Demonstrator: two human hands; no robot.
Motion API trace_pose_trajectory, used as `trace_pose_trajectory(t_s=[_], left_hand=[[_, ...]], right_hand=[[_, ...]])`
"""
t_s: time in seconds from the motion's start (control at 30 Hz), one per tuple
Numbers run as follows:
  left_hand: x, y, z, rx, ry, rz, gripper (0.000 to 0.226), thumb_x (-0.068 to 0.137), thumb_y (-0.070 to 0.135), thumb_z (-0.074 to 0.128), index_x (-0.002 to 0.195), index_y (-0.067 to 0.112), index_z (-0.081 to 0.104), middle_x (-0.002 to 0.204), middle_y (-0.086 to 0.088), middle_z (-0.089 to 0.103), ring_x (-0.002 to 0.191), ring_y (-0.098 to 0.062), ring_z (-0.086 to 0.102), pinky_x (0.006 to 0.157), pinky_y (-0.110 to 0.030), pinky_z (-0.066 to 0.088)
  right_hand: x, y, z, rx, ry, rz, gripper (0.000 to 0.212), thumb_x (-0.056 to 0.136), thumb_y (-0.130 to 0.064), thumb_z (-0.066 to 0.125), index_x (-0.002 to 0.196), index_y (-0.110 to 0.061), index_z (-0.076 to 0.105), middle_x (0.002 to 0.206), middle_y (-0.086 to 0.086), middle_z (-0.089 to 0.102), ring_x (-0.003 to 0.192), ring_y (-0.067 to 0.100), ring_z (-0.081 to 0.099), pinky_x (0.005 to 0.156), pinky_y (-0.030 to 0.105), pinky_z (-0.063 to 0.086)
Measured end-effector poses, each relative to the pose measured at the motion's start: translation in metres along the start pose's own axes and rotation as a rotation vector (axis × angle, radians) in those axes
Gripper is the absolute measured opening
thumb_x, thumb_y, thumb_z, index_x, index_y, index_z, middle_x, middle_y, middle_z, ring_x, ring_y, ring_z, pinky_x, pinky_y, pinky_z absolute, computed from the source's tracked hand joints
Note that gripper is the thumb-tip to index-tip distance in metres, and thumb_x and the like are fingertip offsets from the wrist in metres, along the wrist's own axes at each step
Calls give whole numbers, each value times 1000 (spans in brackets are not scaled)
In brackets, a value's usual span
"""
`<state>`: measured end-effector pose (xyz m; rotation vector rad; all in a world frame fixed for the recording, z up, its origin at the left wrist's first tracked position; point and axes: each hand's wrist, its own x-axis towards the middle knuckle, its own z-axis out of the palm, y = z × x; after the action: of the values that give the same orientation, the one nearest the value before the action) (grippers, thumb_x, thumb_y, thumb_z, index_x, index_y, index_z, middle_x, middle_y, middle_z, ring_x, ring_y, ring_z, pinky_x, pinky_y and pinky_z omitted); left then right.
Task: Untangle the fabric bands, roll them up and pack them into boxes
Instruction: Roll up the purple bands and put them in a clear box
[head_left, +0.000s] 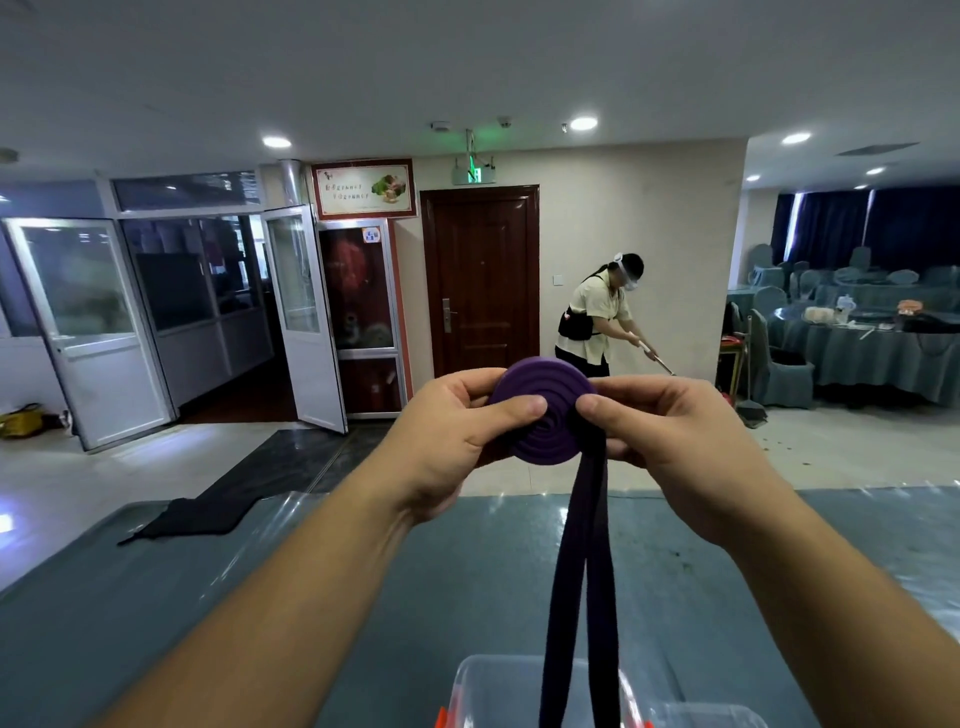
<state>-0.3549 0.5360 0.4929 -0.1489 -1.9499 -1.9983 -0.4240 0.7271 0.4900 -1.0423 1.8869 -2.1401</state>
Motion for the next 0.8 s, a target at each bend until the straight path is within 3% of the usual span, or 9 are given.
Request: trace_pose_trajectory(t_s=[0.13, 0.3, 0.43, 0.57, 0.8], left_hand=[[0, -12, 3, -96, 39, -19, 41, 79, 18, 78, 119, 11, 74, 112, -12, 78, 104, -24, 74, 85, -32, 59], [0, 3, -10, 244, -73, -52, 31, 86, 4, 79, 116, 9, 74, 105, -12, 79, 100, -27, 77, 87, -33, 62], [0, 5, -9, 78, -18, -26, 37, 80, 11, 80, 116, 9, 74, 108, -15, 79, 103, -29, 76, 91, -39, 62], [-2, -9, -2, -67, 12, -43, 42, 76, 12, 78, 118, 8, 74, 110, -15, 78, 100, -25, 76, 82, -31, 62], [1, 2, -9, 107, -42, -55, 29, 88, 8, 76, 117, 8, 73, 109, -15, 78, 105, -32, 75, 94, -42, 61]], right_hand=[[-1, 0, 1, -5, -3, -15, 16, 91, -9, 70, 104, -14, 78, 93, 8, 81, 83, 17, 78, 71, 21, 59], [-1, -3, -5, -161, -106, 10, 19, 92, -8, 70, 108, -13, 78, 96, 5, 81, 90, 19, 78, 79, 24, 61], [-2, -1, 0, 18, -21, -4, 20, 85, -14, 72, 103, -13, 78, 94, 9, 81, 84, 17, 77, 70, 20, 58], [-4, 1, -3, 9, -26, -20, 18, 85, -15, 70, 100, -16, 78, 90, 8, 81, 73, 11, 75, 66, 19, 58], [1, -4, -9, -140, -72, -11, 20, 88, -15, 72, 106, -15, 78, 93, 5, 81, 83, 15, 77, 70, 20, 58]])
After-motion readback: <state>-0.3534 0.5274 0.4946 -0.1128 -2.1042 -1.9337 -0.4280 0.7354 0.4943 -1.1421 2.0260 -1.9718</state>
